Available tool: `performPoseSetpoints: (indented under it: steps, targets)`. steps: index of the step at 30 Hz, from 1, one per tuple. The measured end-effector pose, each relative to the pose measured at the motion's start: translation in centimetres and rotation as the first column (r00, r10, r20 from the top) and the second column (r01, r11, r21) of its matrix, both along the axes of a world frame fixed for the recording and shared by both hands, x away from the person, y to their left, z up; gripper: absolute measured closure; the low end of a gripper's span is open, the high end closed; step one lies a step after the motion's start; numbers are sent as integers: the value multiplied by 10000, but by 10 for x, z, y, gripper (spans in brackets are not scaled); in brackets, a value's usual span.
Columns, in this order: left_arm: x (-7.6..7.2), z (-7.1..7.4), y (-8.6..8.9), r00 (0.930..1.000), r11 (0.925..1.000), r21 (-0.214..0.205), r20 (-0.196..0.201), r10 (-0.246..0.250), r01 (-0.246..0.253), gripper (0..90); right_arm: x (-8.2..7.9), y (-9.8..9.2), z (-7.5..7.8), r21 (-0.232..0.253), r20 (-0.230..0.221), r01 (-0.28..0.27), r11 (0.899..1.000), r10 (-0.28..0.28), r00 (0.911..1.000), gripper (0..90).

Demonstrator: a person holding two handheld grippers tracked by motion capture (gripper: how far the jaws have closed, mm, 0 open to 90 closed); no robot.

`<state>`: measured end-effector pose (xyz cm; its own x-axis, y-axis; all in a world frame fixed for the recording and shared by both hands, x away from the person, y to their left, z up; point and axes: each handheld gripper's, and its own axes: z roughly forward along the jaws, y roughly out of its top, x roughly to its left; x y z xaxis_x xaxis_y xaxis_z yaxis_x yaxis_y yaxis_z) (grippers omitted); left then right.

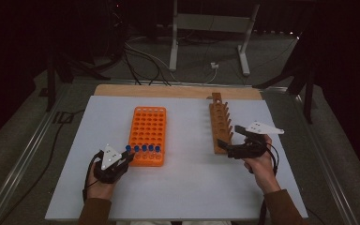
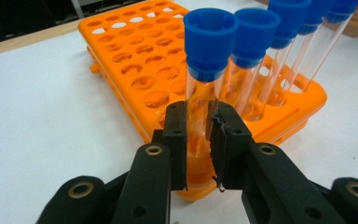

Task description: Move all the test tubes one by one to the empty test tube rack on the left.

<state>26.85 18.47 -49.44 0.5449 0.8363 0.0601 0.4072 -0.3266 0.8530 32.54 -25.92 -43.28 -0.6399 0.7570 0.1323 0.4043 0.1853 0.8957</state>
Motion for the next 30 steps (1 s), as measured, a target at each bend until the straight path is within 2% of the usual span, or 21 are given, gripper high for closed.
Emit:
performPoseSetpoints:
  steps: [4,14,18,22,30]
  targets:
    - [0,-2,-2,10000,9997,241,-80,-26,28,786,0,0,0,-3,-30,13,10000,-13,10000,29]
    - [0,-2,-2,9997,9998,94,-168,172,-170,776,-2,-3,-2,26,-43,120,9999,-120,9999,29]
    - [-1,-1,1,9990,9993,3,-219,383,-383,719,-3,-5,-2,148,-27,219,9997,-219,9998,29]
    - [-5,4,5,9993,9990,-279,-80,353,-356,662,-5,-8,-3,192,-5,317,9993,-317,9995,30]
    - [-14,20,18,9981,9914,-1273,497,375,-309,493,-11,-12,-6,327,86,459,9984,-462,9989,29]
